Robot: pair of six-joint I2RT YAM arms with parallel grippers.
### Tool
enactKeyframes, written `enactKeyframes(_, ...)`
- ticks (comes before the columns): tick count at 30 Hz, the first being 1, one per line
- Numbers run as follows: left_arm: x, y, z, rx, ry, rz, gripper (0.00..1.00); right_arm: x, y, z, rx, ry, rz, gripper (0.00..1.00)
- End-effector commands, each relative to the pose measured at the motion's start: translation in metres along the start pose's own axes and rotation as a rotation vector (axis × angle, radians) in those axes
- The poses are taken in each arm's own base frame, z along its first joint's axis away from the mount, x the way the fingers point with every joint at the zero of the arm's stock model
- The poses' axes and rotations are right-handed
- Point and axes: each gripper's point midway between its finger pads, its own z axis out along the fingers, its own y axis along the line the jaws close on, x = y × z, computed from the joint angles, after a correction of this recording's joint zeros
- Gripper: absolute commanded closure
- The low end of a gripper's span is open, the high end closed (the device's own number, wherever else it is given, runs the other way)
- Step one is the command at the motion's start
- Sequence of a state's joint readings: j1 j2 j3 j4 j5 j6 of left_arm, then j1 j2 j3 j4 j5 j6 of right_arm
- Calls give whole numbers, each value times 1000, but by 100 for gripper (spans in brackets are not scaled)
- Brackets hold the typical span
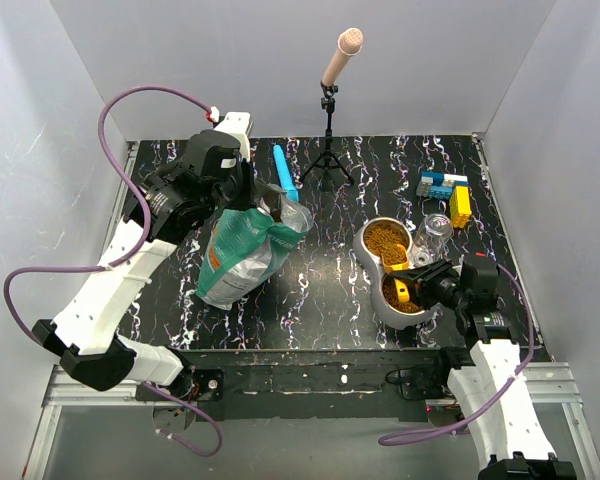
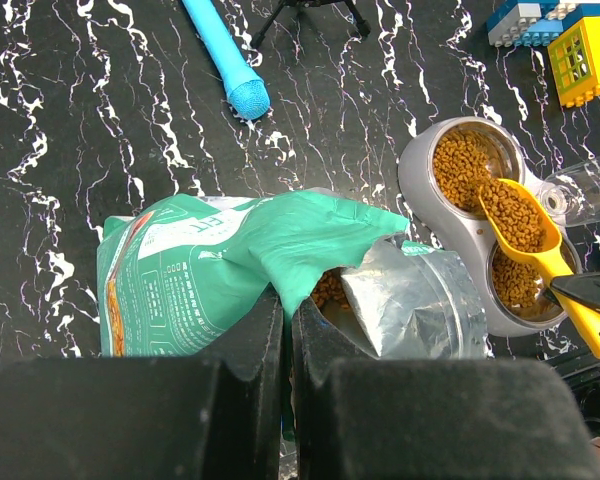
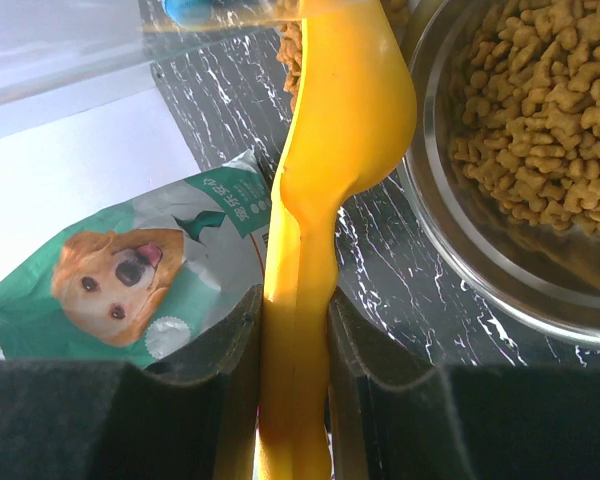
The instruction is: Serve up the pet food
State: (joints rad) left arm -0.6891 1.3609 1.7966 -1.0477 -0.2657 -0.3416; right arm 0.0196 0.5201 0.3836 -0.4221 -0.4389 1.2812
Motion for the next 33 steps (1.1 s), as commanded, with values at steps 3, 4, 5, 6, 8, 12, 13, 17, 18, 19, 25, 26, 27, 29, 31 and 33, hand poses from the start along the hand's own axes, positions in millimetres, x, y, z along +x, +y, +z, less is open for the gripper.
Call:
enactKeyframes(3,-61,-7,-44,78,-255,-76,100,-5,26,-13,-13,-27,-39,99)
enactKeyframes(4,-61,-7,-44,81,-254,-75,100,-4,27,-14,-6,-24,-35,99)
enactKeyframes(5,-61,-8,-44,82,-253,-75,100,-4,27,-14,3,-19,-30,99)
enactKeyframes(6,-60,-8,-43,83,-250,-76,100,-3,28,-14,9,-12,-27,99)
enactKeyframes(8,-61,-9,-43,85,-252,-75,100,-3,29,-14,32,1,-18,99)
enactKeyframes(12,-64,-10,-42,87,-255,-71,100,-4,32,-15,65,7,1,99)
enactKeyframes(13,-63,-10,-41,88,-253,-69,100,-5,35,-15,68,8,1,99)
enactKeyframes(17,-65,-10,-42,89,-258,-65,100,-7,40,-15,98,16,17,99)
enactKeyframes(18,-64,-10,-42,87,-257,-65,100,-8,41,-15,111,14,24,99)
enactKeyframes(19,-65,-10,-42,87,-258,-66,100,-9,42,-14,123,15,30,99)
enactKeyframes(25,-66,-10,-41,83,-262,-64,100,-10,46,-14,182,39,50,99)
enactKeyframes(26,-67,-10,-41,84,-264,-63,100,-11,48,-14,188,36,50,99)
enactKeyframes(27,-66,-10,-40,83,-261,-62,100,-12,49,-15,194,36,53,99)
enactKeyframes(29,-67,-9,-41,82,-266,-61,100,-13,52,-15,197,36,51,99)
enactKeyframes(31,-67,-10,-41,82,-264,-60,100,-14,55,-16,209,33,58,99)
enactKeyframes(33,-66,-9,-41,80,-265,-59,100,-14,55,-16,231,38,65,99)
